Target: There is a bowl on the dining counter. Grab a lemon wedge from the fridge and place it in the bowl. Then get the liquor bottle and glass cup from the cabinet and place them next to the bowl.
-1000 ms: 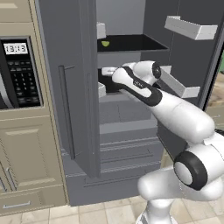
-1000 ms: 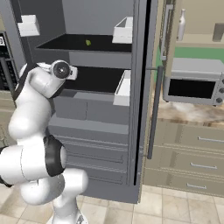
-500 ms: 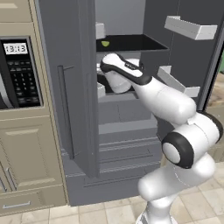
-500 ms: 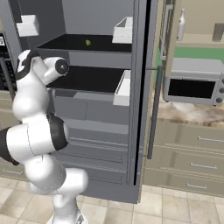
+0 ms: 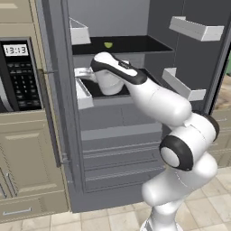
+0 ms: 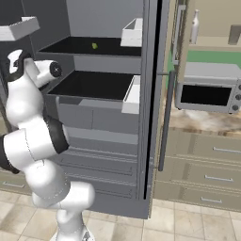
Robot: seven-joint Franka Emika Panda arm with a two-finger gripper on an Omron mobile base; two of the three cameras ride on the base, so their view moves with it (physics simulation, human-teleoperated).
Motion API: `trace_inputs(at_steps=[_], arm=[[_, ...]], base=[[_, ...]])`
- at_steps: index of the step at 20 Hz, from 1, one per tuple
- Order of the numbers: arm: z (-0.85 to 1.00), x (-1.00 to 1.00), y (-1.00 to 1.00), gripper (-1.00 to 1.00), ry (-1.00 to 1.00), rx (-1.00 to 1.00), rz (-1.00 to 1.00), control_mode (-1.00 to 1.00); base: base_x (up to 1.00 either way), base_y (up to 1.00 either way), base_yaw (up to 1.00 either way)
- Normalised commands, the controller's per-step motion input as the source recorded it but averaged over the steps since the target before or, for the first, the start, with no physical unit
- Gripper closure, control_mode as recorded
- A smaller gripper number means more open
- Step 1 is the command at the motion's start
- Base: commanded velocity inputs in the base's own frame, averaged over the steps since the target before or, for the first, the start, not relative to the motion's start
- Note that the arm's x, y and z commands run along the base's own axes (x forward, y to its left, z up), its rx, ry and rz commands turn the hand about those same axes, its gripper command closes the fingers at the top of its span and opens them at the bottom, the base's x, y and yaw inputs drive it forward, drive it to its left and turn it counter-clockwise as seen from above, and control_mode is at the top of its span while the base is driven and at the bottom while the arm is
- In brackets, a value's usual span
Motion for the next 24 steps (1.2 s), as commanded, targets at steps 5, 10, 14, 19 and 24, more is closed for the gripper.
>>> trace_inputs(at_steps=[5,10,14,19,24], arm=[[0.27,-0.52,0.9,-1.0,-0.08,-0.02,0.11,-1.0],[0.57,-0.42,-0.35,-1.0,-0.15,-0.22,-0.05,-1.0],[0.5,-0.55,-1.0,-1.0,-0.05,-0.33,-0.15,-1.0],[0.45,-0.5,-0.99,-1.0,0.0,-0.35,-0.22,-1.0],[0.37,-0.79,-0.76,-1.0,0.0,-0.31,-0.21,-1.0]], base=[[0.0,0.0,0.0],[0.0,0.0,0.0],[0.0,0.0,0.0],[0.0,0.0,0.0],[0.0,0.0,0.0]])
